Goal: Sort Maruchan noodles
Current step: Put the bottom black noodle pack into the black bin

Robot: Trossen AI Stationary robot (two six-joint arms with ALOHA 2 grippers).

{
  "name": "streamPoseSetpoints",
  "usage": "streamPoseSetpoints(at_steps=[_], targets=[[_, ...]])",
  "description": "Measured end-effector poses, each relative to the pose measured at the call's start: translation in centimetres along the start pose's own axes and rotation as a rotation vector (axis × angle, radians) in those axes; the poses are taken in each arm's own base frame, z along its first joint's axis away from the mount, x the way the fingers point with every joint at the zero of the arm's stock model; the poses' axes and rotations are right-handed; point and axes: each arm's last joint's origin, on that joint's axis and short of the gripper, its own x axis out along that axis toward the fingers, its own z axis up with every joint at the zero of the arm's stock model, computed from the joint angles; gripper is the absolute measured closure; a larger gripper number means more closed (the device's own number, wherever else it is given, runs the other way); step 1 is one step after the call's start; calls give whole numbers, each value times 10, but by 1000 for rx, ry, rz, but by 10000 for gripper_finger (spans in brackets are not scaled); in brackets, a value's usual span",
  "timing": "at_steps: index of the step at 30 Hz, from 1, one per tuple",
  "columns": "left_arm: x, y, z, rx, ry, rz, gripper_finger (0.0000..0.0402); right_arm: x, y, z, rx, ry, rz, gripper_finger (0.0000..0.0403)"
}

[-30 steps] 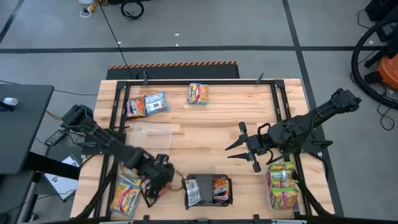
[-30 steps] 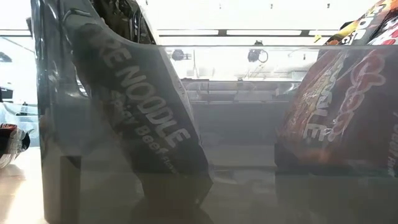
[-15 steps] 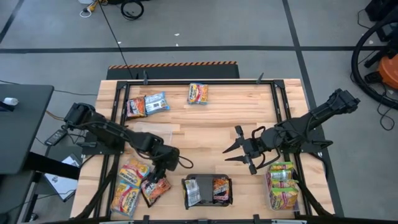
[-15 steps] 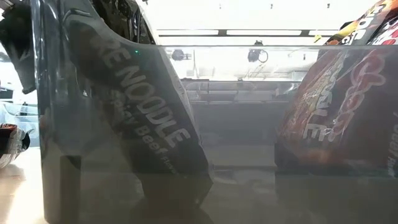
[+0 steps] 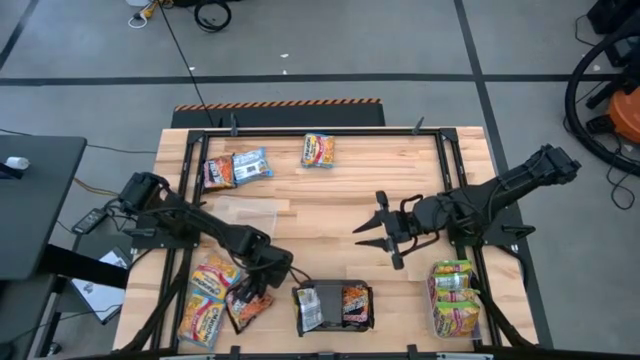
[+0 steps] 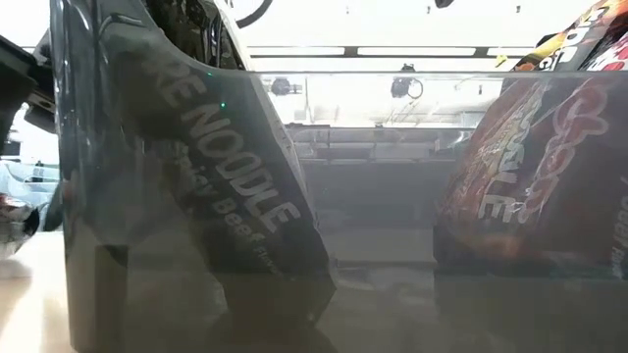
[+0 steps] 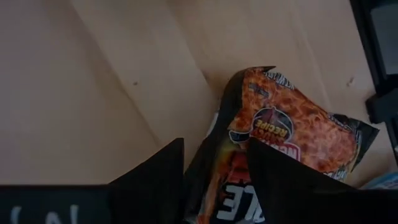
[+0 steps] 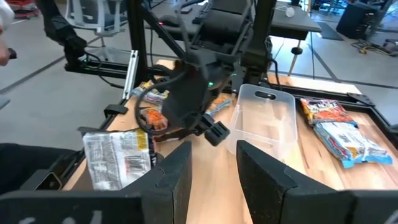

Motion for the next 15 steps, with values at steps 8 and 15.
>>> streamPoseSetpoints(at_steps=[8, 15], targets=[[3, -9, -1, 60, 22, -37, 269, 0, -3, 0, -5, 1, -10, 272], [7, -20, -1, 163, 32, -44, 370, 0, -1, 0, -18, 0, 4, 272]])
